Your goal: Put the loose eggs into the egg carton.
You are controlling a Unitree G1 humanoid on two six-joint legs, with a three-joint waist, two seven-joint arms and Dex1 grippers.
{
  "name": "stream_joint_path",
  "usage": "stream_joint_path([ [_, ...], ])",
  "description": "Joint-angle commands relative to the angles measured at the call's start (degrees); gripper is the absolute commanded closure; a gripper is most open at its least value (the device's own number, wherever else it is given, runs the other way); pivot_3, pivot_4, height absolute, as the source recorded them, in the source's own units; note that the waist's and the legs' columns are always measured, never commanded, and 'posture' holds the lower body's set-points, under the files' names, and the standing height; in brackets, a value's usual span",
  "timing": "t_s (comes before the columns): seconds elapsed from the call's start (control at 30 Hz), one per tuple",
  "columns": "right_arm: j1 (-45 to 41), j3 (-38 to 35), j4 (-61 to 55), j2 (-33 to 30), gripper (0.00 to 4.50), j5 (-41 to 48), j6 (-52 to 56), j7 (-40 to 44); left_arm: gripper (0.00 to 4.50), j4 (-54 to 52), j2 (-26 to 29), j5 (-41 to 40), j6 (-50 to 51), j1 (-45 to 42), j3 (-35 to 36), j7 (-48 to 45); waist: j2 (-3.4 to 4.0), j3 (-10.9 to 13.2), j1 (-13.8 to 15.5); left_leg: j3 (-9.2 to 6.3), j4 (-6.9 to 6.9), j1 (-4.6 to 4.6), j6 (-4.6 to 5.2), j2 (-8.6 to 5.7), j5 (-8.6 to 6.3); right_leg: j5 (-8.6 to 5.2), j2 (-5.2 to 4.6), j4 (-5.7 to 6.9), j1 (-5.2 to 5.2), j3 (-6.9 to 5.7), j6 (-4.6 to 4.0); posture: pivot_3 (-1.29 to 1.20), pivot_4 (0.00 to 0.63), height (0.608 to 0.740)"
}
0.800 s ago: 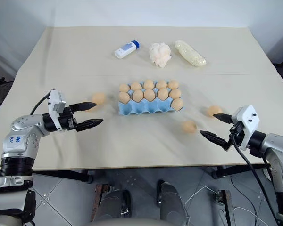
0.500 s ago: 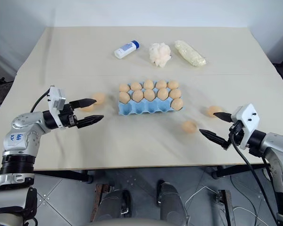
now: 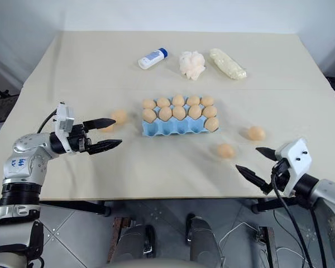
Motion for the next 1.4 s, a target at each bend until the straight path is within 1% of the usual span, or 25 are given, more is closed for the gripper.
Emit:
stream_joint_path([
  [0.03,-1.52,-0.02,-3.95,2.06,0.00,1.18,1.98,-5.17,0.03,2.15,0.94,-1.52,-3.17,-0.74,1.23,-5.14,0.00,0.00,0.03,0.00,0.02,0.00,-0.01,0.01,-0.01,0.00,0.01,-0.01,0.00,0.01,-0.01,0.00,0.150,0.740],
  [0.07,-2.44,1.41,-3.88,2.52,0.00,0.56,1.56,-5.66,0.03,2.76,1.21,-1.41,-3.83,-0.65,0.96,-6.59,0.00,0.00,0.04,0.00,0.04,-0.01,-0.22,0.01,-0.12,0.01,0.02,-0.02,0.00,0.02,-0.02,0.00,0.150,0.740],
  [0.2,-6.48,6.57,-1.36,3.73,0.00,-1.20,1.36,-7.37,0.03,4.28,1.52,-0.90,-5.97,0.01,1.07,-9.10,0.00,0.00,0.21,0.00,0.05,-0.01,-0.25,0.04,-0.15,0.03,0.05,-0.08,0.02,0.03,-0.04,0.00,0.150,0.740],
  [0.3,-10.59,11.13,3.41,4.18,0.00,-3.72,0.98,-7.91,0.03,4.03,1.46,-1.23,-6.38,0.50,1.85,-8.67,0.00,0.00,0.28,0.00,0.03,-0.03,-0.22,0.04,-0.16,0.03,0.06,-0.11,0.01,0.01,-0.04,0.00,0.150,0.740],
  [0.4,-14.25,14.97,8.86,3.90,0.00,-6.54,0.29,-7.23,0.03,2.92,1.54,-1.40,-6.17,1.23,2.44,-7.65,0.00,0.00,0.34,0.03,0.03,-0.08,0.07,0.04,-0.05,0.02,0.05,-0.09,-0.02,0.00,-0.02,0.00,0.150,0.740],
  [0.6,-19.27,20.26,16.74,3.69,0.00,-11.80,-3.56,-5.49,0.03,-0.54,1.39,-2.51,-5.37,3.29,4.29,-5.77,0.00,0.00,0.34,0.09,0.04,-0.13,0.09,0.03,-0.15,0.02,0.05,0.04,-0.11,-0.03,0.00,0.00,0.150,0.740],
  [0.7,-19.95,20.96,17.92,3.95,0.61,-12.61,-4.05,-4.99,0.00,-2.40,1.40,-3.18,-4.92,4.54,4.79,-4.90,0.00,0.00,0.34,0.09,0.04,-0.14,0.08,0.04,-0.17,0.03,0.06,0.08,-0.13,-0.05,0.00,0.00,0.150,0.740],
  [0.73,-20.02,20.86,17.90,4.05,0.91,-12.76,-4.57,-4.97,0.00,-2.88,1.42,-3.30,-4.74,4.86,4.92,-4.75,0.00,0.00,0.35,0.09,0.04,-0.14,0.08,0.04,-0.17,0.02,0.06,0.08,-0.13,-0.05,0.00,0.00,0.150,0.740],
  [0.83,-20.21,20.01,16.96,3.86,2.10,-12.27,-4.29,-4.82,0.00,-4.24,1.35,-3.96,-4.12,5.74,5.56,-3.92,0.00,0.00,0.27,0.10,0.06,-0.12,0.07,0.04,-0.17,0.03,0.05,0.09,-0.12,-0.02,0.01,0.00,0.150,0.740],
  [0.9,-19.87,19.23,15.53,3.53,2.67,-11.69,-3.64,-4.74,0.00,-4.90,1.50,-4.30,-3.91,6.27,5.80,-3.62,0.00,0.00,0.31,0.10,0.08,-0.12,0.07,0.05,-0.18,0.03,0.05,0.10,-0.12,-0.02,0.01,0.00,0.150,0.740],
  [0.93,-19.90,18.68,14.71,3.52,2.85,-11.33,-3.34,-4.92,0.00,-5.13,1.55,-4.46,-3.84,6.44,5.94,-3.51,0.00,0.00,0.31,0.10,0.09,-0.12,0.07,0.05,-0.18,0.03,0.05,0.11,-0.12,-0.02,0.01,0.00,0.150,0.740],
  [1.0,-20.21,17.98,13.66,3.62,2.94,-10.83,-2.75,-5.23,0.00,-5.35,1.56,-4.61,-3.68,6.58,6.13,-3.33,0.00,0.00,0.31,0.09,0.08,-0.11,0.07,0.07,-0.18,0.03,0.06,0.11,-0.12,-0.02,0.01,0.00,0.150,0.740],
  [1.07,-23.88,17.10,11.61,4.73,2.94,-8.79,-0.85,-6.79,0.00,-5.62,1.60,-4.80,-3.49,6.70,6.23,-3.16,0.00,0.00,0.23,0.09,0.09,-0.11,0.06,0.07,-0.18,0.03,0.06,0.11,-0.12,-0.02,0.01,0.00,0.150,0.740],
  [1.17,-29.81,19.03,11.81,6.76,2.94,-8.42,0.87,-8.16,0.00,-5.42,1.49,-4.90,-3.42,6.29,6.20,-2.98,0.00,0.00,-0.12,0.06,0.14,-0.10,0.07,0.10,-0.17,0.03,0.09,0.11,-0.19,0.16,0.01,0.00,0.150,0.740],
  [1.27,-35.25,22.63,15.10,9.94,2.94,-10.12,0.63,-8.89,0.00,-5.39,1.31,-4.98,-3.44,5.97,6.20,-2.82,0.00,0.00,-0.18,0.08,0.15,-0.07,0.07,0.14,-0.16,0.02,0.13,0.14,-0.20,0.16,-0.02,0.00,0.150,0.740],
  [1.4,-41.47,26.62,23.10,14.23,2.94,-14.30,-1.78,-10.66,0.00,-5.68,1.05,-5.04,-3.44,5.64,6.29,-2.31,0.00,0.00,-0.47,0.17,0.14,-0.18,0.05,0.11,-0.17,0.02,0.09,0.31,-0.39,0.18,-0.03,0.00,0.150,0.740],
])
